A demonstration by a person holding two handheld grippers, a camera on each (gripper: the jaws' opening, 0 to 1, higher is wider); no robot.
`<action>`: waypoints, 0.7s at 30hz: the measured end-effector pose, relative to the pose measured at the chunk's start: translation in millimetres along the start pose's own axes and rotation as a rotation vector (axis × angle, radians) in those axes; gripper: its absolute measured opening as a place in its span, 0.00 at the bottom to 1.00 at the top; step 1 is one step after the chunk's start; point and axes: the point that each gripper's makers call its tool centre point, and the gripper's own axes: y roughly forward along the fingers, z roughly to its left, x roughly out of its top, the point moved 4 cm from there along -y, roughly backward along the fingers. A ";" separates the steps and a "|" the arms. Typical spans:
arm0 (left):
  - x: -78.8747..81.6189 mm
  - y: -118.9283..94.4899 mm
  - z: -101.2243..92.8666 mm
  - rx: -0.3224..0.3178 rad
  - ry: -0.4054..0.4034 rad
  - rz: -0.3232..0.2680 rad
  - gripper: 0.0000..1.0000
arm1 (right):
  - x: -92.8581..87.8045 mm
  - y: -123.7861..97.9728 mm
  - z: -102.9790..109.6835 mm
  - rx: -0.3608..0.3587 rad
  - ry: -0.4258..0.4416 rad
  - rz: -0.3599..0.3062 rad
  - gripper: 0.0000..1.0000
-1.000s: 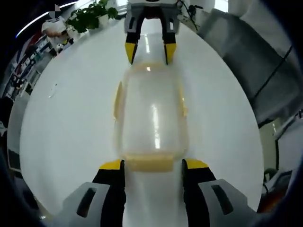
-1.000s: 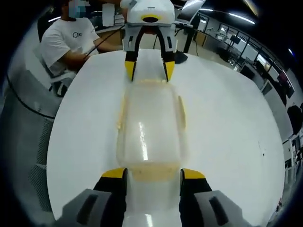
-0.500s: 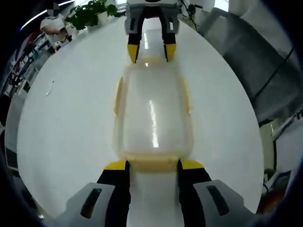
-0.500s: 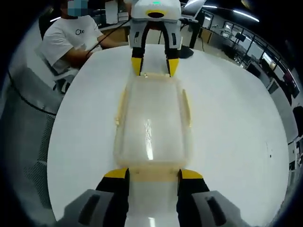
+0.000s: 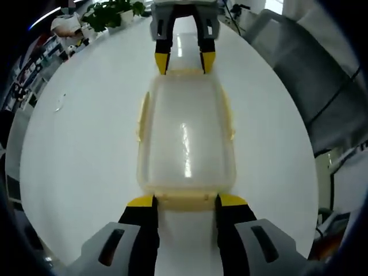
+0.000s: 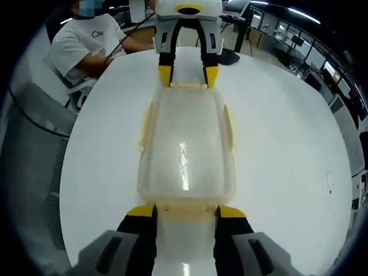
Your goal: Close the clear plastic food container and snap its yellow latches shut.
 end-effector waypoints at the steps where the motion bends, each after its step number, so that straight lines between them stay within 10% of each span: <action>1: -0.1 -0.1 -1.4 0.001 -0.001 -0.003 0.36 | -0.8 -0.4 0.6 -0.003 -0.001 -0.010 0.36; 21: 49.6 -53.5 -18.1 0.009 -0.043 -0.032 0.36 | 4.0 -72.0 8.4 0.020 -0.065 -0.016 0.36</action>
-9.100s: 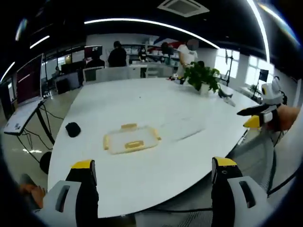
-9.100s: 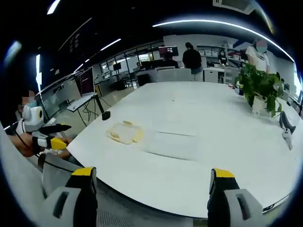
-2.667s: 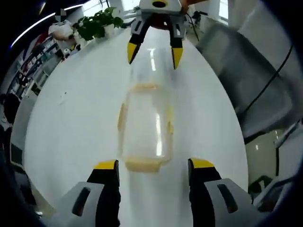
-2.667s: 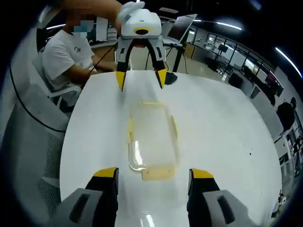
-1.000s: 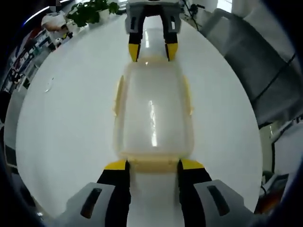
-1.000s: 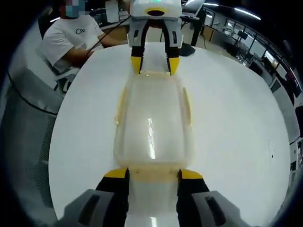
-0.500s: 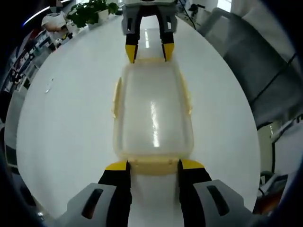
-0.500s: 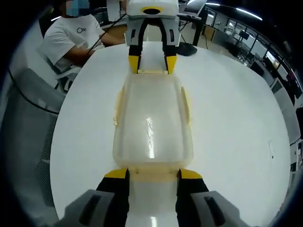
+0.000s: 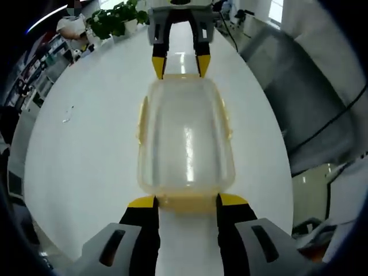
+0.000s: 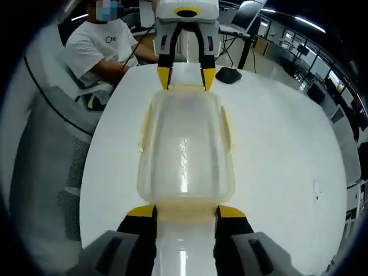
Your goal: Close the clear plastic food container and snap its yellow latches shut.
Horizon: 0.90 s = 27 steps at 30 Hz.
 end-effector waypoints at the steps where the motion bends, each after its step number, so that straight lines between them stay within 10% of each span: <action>1: 3.5 -1.4 0.6 0.006 0.003 0.001 0.36 | -1.1 -4.2 -0.4 -0.003 0.001 -0.005 0.36; 27: 119.9 9.5 -1.0 0.020 0.014 0.032 0.36 | -79.5 -89.4 7.9 -0.018 -0.009 0.009 0.36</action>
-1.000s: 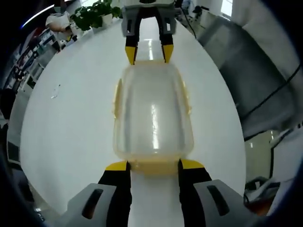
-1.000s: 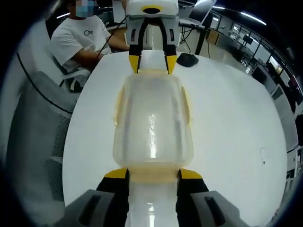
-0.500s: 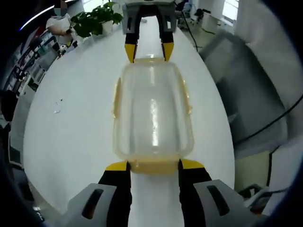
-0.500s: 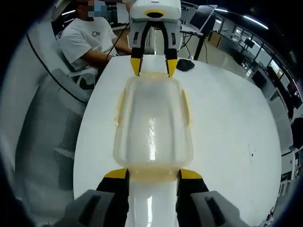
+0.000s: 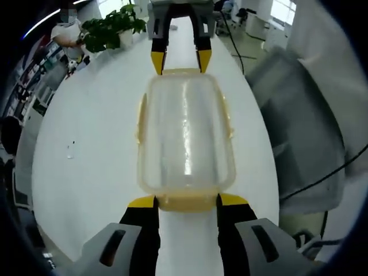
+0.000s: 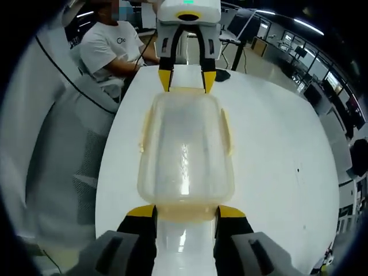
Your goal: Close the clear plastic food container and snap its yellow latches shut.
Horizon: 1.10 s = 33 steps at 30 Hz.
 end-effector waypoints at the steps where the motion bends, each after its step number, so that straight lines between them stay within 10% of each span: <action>1: 5.2 3.2 0.4 0.001 0.001 -0.005 0.36 | -5.7 -2.5 0.5 0.000 0.000 0.003 0.36; 21: 75.0 52.3 11.0 -0.019 -0.015 0.010 0.35 | -89.0 -18.3 -4.8 0.001 -0.003 0.022 0.36; 33: 85.0 74.5 15.5 -0.020 -0.016 0.028 0.36 | -112.1 -11.1 -8.9 0.008 -0.002 0.015 0.36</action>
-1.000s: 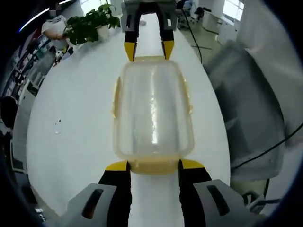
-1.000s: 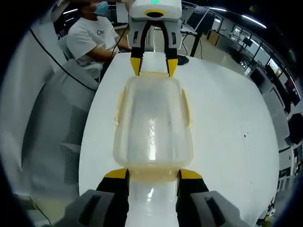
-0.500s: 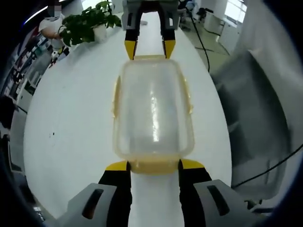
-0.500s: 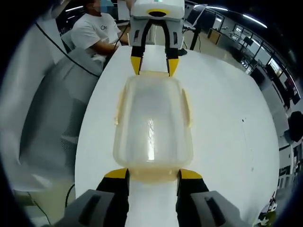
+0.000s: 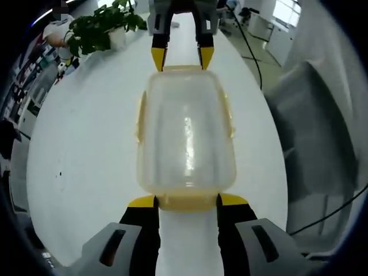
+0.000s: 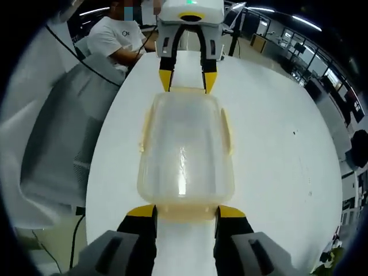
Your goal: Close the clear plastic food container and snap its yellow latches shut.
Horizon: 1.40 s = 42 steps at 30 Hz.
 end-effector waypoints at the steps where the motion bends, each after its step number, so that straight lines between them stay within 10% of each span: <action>1: 0.0 0.9 0.3 0.000 -0.002 0.001 0.36 | -0.7 0.7 -0.2 0.000 -0.004 0.001 0.36; 33: -6.6 11.7 -2.5 0.018 0.006 -0.001 0.36 | -6.1 17.3 1.9 -0.005 -0.012 0.021 0.37; 42: -8.1 5.5 -3.2 0.043 0.002 0.002 0.39 | -8.7 12.0 2.2 -0.018 -0.003 0.044 0.51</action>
